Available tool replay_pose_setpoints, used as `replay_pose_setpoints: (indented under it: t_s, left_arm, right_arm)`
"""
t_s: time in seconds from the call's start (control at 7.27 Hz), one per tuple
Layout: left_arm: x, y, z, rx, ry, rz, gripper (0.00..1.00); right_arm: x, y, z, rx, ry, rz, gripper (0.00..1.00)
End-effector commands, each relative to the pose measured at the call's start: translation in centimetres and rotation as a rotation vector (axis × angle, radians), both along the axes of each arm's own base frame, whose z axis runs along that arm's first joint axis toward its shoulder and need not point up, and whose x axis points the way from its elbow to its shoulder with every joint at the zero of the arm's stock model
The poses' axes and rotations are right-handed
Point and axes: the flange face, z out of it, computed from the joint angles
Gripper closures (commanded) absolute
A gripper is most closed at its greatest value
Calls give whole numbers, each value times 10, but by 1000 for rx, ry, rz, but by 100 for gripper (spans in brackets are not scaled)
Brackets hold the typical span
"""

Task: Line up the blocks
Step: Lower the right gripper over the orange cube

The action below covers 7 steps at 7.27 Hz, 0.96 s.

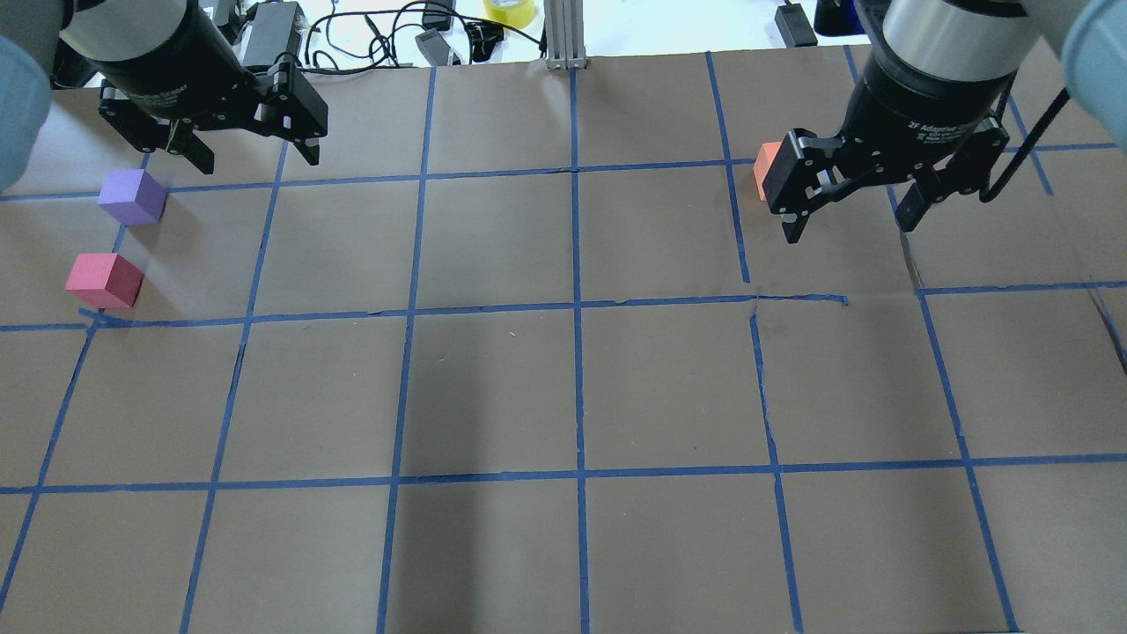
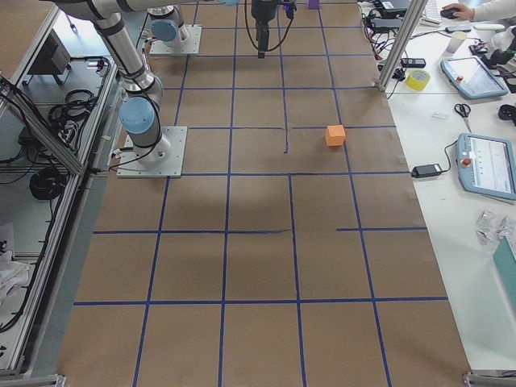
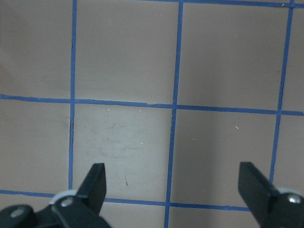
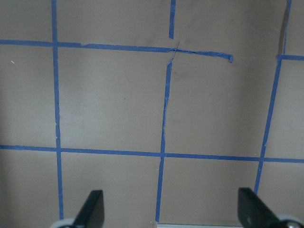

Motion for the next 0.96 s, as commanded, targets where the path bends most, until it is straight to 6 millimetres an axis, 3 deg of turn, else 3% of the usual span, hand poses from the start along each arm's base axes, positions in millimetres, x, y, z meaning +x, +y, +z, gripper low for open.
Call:
replay_pose_setpoints:
  t_s: [0.0, 0.83]
  left_arm:
    - [-1, 0, -1, 2, 1, -2, 0]
    - [3, 2, 3, -8, 0, 6, 0]
  right_arm:
    - [-1, 1, -2, 3, 1, -3, 0]
    - [1, 4, 3, -14, -15, -3, 0]
